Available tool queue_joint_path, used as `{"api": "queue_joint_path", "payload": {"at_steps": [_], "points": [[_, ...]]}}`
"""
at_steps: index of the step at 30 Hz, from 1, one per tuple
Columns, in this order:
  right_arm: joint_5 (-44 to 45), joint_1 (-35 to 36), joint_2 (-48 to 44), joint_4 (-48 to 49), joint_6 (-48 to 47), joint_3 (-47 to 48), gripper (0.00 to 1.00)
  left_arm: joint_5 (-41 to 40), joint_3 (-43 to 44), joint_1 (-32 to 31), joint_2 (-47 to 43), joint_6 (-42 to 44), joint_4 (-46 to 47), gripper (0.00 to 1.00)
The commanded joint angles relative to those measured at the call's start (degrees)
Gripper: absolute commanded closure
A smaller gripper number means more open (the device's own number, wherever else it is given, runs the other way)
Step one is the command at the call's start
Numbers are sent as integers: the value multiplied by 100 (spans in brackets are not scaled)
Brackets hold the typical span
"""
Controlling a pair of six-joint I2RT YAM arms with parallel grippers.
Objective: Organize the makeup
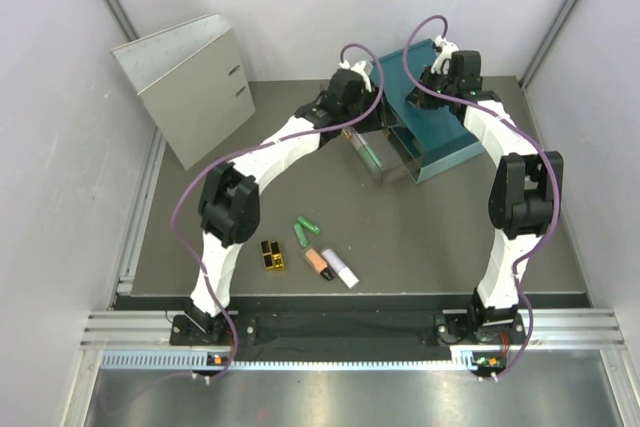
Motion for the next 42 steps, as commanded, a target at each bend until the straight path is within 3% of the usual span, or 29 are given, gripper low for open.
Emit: {"api": "queue_joint_path", "payload": {"at_steps": [1,9,12,16,31,42], "points": [[211,42,340,-1228,-190,-316,100,-202,-123,43,-1313,989,-54,46],[185,59,349,-1193,-199,-438,100,-598,-2519,34,-2966,1262,-108,44],[176,51,366,-1157,-164,-483,100,-651,-3023,43,-3301,1209,-300,43],[167,59,384,-1157,-146,-491,100,-660,-3200,34,-3398,1446,-1046,42],[141,60,357,-1131,-146,-676,100,727,-3640,-71,-2950,1736,-2761,37],[132,60,296,-1105,-146,-817,100,1467,-4000,-203,-3020,1596,-3315,31]]}}
